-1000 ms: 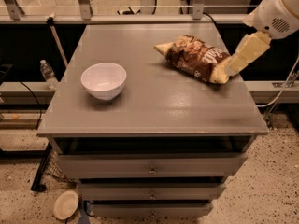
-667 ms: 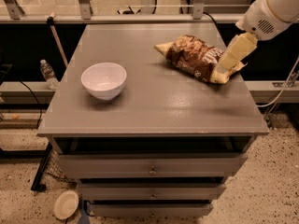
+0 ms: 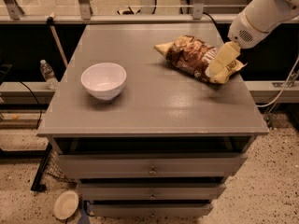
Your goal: Place brown chip bag into white bowl
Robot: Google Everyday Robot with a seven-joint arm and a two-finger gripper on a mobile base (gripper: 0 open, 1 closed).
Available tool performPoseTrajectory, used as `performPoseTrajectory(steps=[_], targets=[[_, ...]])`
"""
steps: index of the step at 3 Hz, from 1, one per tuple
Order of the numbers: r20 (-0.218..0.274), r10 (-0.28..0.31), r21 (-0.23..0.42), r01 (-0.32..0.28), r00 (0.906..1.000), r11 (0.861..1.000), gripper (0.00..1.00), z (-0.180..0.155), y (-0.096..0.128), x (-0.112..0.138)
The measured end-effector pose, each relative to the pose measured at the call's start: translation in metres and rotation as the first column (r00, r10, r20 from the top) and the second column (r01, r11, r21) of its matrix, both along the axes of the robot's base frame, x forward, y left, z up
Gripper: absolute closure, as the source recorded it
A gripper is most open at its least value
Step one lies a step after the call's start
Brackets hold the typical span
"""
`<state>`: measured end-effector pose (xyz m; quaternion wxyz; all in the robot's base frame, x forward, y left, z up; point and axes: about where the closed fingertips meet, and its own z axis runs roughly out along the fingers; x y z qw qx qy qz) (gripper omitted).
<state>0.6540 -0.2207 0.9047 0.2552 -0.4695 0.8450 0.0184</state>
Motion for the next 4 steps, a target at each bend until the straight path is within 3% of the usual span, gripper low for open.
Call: performPoseTrajectory(steps=[1,2,4], targets=[[-0.026,-0.011,0.002,0.011,0.9996,1.0,0.15,-0.017,0.003,0.01],[-0.036,-0.007,0.008,0.007,0.9993,1.0,0.38,-0.028,0.008,0.018],[-0.004,0.042,0.017,-0.042,0.9991,0.999,0.87,-0.023,0.023,0.023]])
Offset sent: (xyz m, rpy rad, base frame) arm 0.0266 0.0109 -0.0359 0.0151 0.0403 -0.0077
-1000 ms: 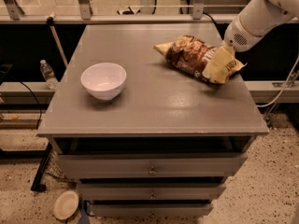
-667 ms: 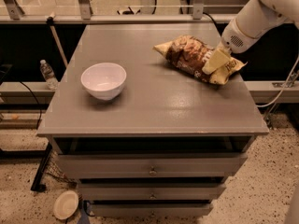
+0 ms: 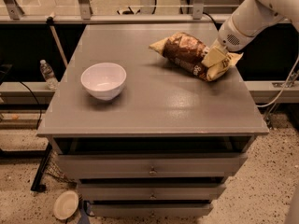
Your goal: Place brown chip bag into white bowl
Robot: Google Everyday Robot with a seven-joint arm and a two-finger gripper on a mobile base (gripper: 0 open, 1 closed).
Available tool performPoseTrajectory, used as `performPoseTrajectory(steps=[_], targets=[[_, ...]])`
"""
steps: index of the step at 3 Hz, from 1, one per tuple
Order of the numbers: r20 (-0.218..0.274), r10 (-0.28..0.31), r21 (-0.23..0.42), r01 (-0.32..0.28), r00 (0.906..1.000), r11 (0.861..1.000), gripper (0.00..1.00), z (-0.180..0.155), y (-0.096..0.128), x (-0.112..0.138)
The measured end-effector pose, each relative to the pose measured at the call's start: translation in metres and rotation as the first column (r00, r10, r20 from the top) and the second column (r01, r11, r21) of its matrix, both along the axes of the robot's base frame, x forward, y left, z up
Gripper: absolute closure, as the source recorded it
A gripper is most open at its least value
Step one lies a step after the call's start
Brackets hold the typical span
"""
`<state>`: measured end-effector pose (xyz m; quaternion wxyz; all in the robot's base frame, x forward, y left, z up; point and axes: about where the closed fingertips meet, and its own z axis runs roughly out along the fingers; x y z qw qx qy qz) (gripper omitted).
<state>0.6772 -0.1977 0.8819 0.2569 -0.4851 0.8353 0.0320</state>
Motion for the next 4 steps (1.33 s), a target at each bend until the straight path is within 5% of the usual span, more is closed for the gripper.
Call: performPoseTrajectory(steps=[1,2,3,4], targets=[[0.088,0.052,-0.004,-0.052,0.9948,0.999,1.0,0.029,0.018,-0.004],[0.214,0.11,-0.013,-0.11,0.9707,0.994,1.0,0.073,0.04,-0.014],[0.345,0.134,-0.027,-0.133,0.9292,0.991,1.0,0.124,0.053,-0.032],[0.345,0.134,-0.027,-0.133,0.9291,0.991,1.0,0.124,0.053,-0.032]])
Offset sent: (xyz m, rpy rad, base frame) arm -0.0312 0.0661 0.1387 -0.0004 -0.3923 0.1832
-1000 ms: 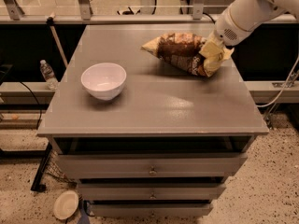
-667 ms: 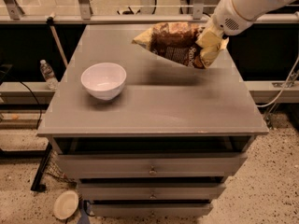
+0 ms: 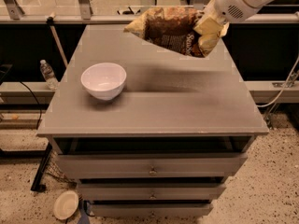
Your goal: Place brown chip bag into white bowl
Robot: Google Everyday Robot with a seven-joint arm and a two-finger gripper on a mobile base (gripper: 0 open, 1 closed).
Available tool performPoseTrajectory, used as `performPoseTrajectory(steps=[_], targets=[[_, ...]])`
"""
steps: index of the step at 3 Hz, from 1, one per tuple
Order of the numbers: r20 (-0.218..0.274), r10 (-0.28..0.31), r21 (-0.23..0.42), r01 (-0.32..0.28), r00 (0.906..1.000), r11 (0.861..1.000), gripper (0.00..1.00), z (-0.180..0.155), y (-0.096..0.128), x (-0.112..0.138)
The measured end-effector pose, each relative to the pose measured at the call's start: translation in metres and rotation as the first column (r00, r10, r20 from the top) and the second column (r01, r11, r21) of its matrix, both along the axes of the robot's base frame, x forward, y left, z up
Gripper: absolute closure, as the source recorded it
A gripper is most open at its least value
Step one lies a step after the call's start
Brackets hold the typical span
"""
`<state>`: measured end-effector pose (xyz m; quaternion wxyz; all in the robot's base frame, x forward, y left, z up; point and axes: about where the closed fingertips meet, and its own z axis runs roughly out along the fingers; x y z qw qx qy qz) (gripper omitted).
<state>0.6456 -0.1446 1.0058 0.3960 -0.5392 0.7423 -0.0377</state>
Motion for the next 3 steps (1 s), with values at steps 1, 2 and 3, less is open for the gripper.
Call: performPoseTrajectory(steps=[1,2,3], targets=[[0.025,0.074,-0.005,-0.074,0.9969,0.997,1.0,0.015,0.018,-0.004],[0.083,0.251,-0.003,-0.252,0.9644,0.968,1.0,0.042,0.062,-0.03],[0.102,0.356,-0.016,-0.357,0.9287,0.934,1.0,0.048,0.09,-0.047]])
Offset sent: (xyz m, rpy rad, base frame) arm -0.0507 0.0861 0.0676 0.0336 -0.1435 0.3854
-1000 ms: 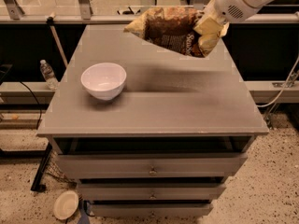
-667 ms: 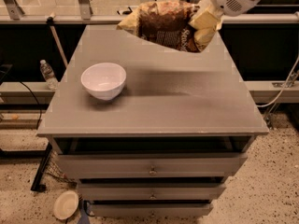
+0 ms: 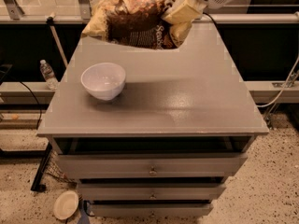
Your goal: Place brown chip bag into white bowl
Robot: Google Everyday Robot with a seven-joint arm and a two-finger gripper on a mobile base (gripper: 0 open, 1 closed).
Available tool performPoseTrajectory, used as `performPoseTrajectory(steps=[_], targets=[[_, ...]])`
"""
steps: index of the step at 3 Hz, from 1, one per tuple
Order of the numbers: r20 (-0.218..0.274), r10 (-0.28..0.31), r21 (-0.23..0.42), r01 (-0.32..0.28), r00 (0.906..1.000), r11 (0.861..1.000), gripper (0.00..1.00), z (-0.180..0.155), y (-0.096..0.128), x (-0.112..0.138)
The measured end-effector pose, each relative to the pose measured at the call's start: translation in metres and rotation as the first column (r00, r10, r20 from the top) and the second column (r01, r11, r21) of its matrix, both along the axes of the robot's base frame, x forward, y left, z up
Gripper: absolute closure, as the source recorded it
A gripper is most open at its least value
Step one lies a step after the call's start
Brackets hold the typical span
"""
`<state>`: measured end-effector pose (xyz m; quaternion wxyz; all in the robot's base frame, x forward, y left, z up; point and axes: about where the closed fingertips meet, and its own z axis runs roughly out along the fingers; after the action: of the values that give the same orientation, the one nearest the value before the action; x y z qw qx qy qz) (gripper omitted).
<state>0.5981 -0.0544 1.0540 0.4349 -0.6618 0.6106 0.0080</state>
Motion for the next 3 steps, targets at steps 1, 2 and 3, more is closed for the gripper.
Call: performPoseTrajectory(steps=[1,2,3], targets=[[0.0,0.0,0.0,0.0,1.0,1.0,1.0,0.0,0.0,0.0],[-0.003,0.014,-0.006,-0.014,0.9999,1.0,1.0,-0.002,0.005,-0.002],[-0.019,0.126,-0.02,-0.127,0.9918,0.992,1.0,-0.015,0.046,-0.018]])
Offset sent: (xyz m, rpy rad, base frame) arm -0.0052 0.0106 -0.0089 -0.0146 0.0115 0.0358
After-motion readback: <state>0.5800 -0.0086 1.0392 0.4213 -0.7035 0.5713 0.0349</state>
